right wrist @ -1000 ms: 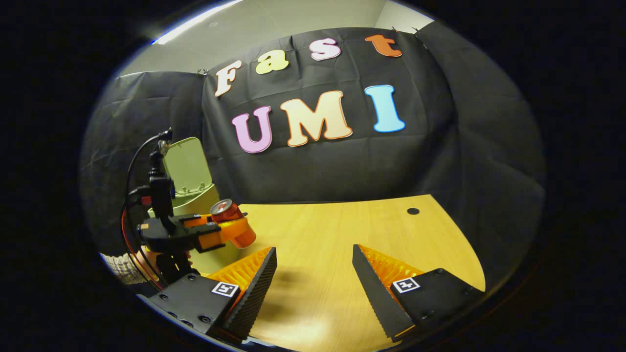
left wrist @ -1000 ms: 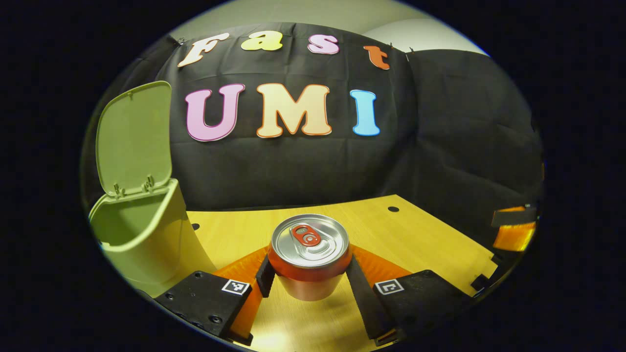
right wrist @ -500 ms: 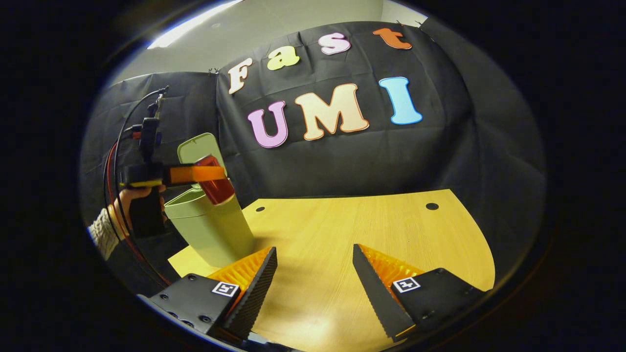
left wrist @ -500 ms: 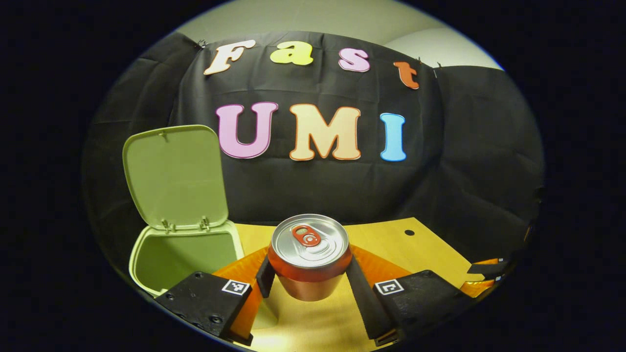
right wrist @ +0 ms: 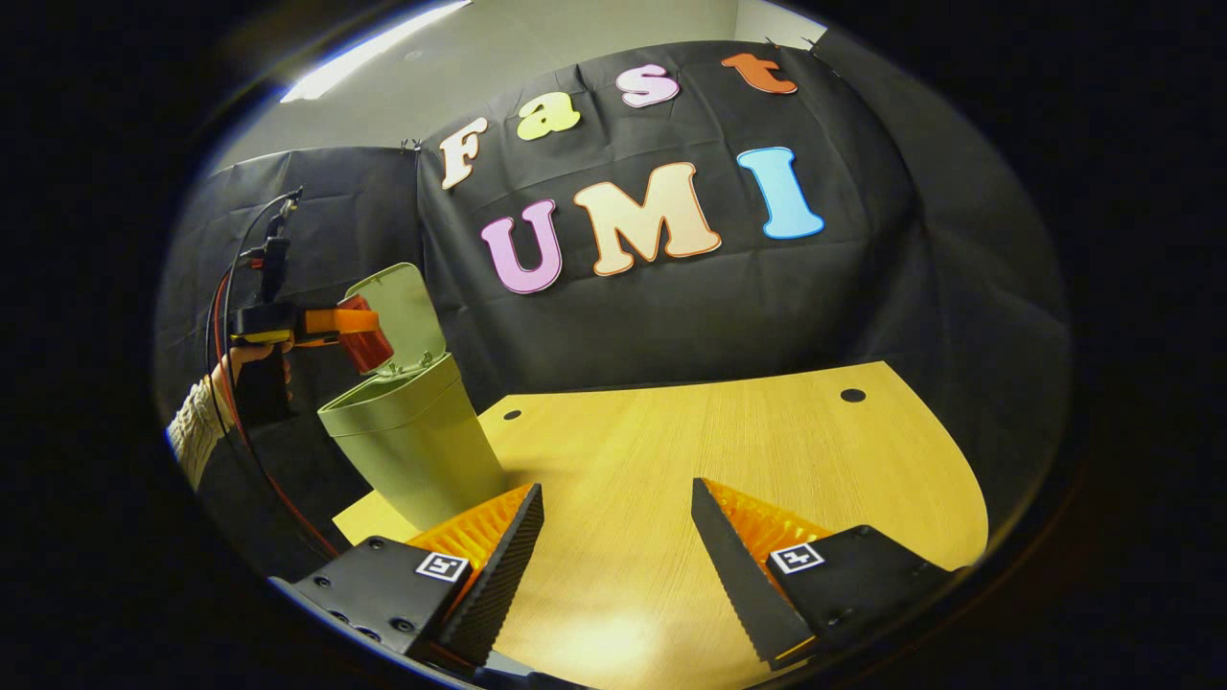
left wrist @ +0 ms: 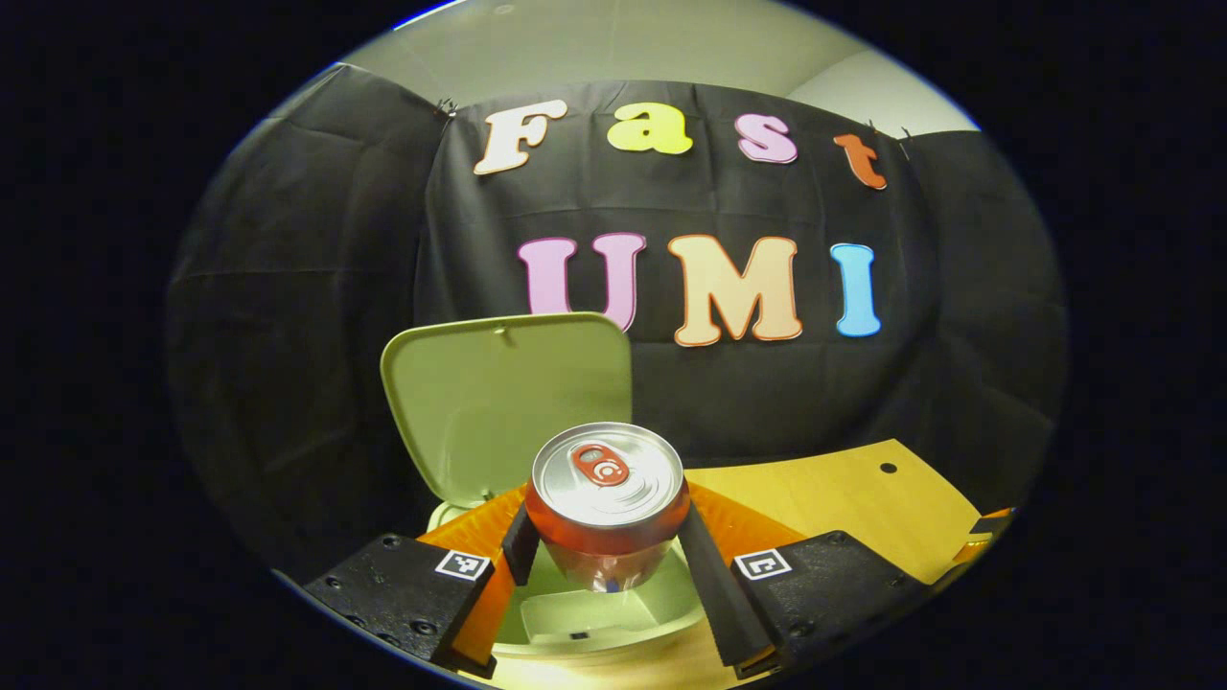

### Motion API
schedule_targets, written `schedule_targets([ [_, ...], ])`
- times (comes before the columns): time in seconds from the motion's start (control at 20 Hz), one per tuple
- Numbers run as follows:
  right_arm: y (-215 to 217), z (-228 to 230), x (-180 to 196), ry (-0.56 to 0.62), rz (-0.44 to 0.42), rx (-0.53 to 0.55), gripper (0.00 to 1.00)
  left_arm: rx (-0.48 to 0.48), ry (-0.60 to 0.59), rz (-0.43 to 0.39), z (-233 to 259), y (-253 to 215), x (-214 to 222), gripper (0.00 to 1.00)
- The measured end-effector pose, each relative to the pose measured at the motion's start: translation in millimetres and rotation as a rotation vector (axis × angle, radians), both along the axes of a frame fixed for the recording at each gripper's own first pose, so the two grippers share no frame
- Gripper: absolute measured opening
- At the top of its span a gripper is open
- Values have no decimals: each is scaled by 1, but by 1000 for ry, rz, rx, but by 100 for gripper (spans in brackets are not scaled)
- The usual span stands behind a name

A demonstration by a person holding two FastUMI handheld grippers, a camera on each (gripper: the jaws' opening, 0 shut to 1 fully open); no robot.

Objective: Press the lid of the desktop garbage bin to open it, pick up the crumpled paper on the desktop and throw it into the bin, then pick up the pop can on the desktop and drop it into the bin, and finally close the garbage bin lid.

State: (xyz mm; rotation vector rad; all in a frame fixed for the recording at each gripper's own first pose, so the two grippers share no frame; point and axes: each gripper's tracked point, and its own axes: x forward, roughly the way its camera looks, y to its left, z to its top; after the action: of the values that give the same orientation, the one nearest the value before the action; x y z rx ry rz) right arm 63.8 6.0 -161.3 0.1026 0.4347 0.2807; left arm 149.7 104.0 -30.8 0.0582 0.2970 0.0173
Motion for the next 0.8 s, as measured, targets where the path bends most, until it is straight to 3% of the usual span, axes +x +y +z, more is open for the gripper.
schedule_targets([
  [0.2, 10, 4, 4, -12, -48, -23, 98, -18, 51, 4, -24, 33, 4, 77],
  [0.3, 19, 4, 5, -13, -70, -29, 93, -21, 72, -28, -31, 37, 4, 77],
  [0.4, 29, 2, 6, -8, -86, -35, 98, -15, 86, -62, -36, 39, 5, 79],
  [0.45, 32, -1, 6, -2, -92, -37, 93, -12, 88, -75, -37, 40, 6, 79],
  [0.55, 40, -2, 6, 2, -94, -40, 98, -10, 95, -91, -38, 41, 9, 79],
  [0.7, 46, -3, 5, 6, -84, -61, 98, -34, 86, -132, -24, 34, 9, 80],
  [0.8, 47, -4, 4, 7, -71, -84, 98, -31, 58, -156, -3, 31, 9, 86],
])
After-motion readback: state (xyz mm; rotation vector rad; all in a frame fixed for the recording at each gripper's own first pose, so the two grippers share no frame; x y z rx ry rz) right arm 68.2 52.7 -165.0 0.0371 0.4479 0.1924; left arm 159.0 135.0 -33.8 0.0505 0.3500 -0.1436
